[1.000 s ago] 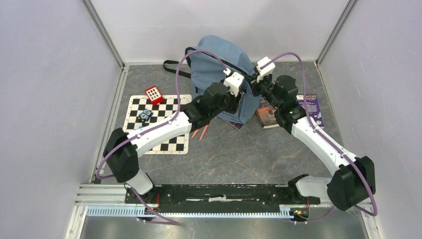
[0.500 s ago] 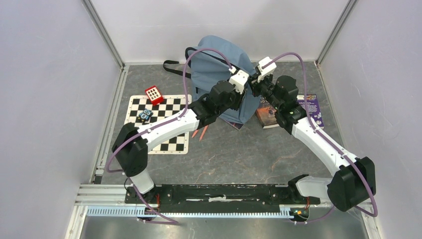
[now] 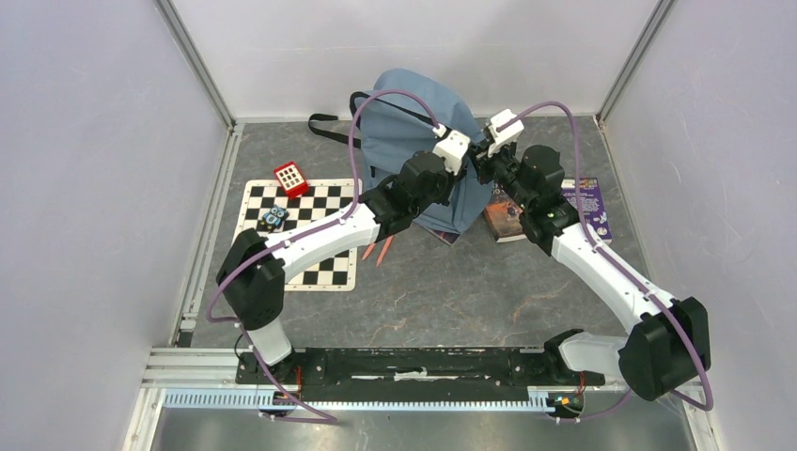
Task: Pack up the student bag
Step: Unzip the student bag at the center of the board.
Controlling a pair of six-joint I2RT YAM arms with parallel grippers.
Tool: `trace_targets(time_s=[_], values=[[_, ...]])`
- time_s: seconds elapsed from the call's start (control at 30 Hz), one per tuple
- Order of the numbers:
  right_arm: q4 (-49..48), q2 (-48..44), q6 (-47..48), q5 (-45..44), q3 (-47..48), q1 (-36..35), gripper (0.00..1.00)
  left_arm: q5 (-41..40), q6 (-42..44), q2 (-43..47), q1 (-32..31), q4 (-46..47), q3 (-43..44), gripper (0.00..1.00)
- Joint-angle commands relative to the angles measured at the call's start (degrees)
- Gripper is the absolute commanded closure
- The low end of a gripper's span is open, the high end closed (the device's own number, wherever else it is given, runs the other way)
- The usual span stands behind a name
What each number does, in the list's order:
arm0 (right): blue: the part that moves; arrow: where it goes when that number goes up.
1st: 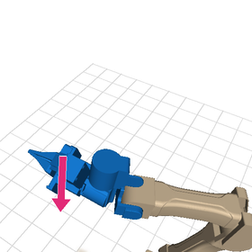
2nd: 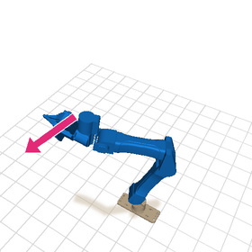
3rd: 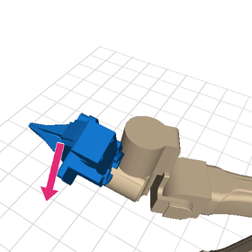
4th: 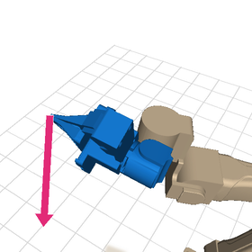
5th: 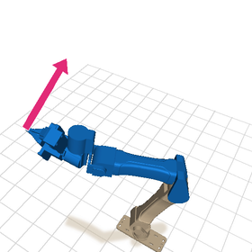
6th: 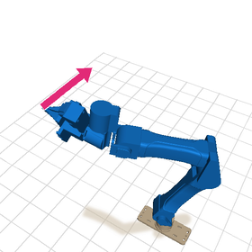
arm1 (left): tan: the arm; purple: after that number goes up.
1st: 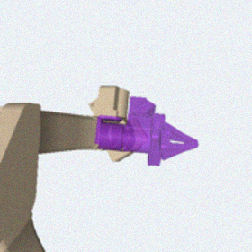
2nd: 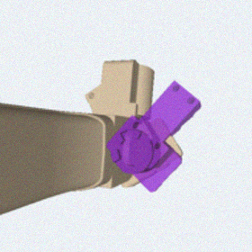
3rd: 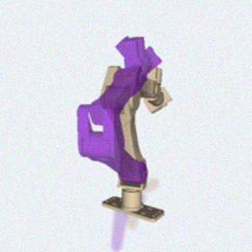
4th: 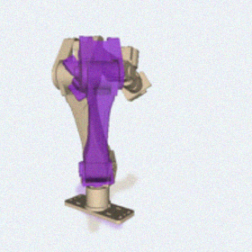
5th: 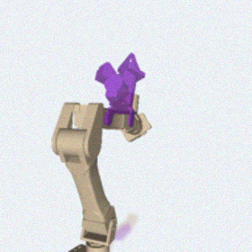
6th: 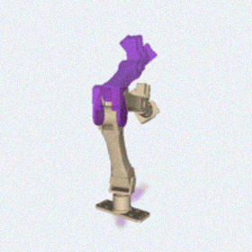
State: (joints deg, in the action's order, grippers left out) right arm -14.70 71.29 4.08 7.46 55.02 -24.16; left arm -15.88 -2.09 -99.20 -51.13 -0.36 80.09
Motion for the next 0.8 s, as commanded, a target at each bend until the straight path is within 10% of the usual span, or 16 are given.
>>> trace_targets(time_s=[0.0,0.77], values=[[-5.0,-2.2,-0.8,0.6,-0.1,-0.1,1.0,2.3,-3.5,4.8,-0.1,0.6,-0.3,0.98],[-2.0,-3.4,-0.7,-1.7,-5.2,-0.1,1.0,1.5,-16.5,12.9,1.0,-4.5,4.1,0.98]])
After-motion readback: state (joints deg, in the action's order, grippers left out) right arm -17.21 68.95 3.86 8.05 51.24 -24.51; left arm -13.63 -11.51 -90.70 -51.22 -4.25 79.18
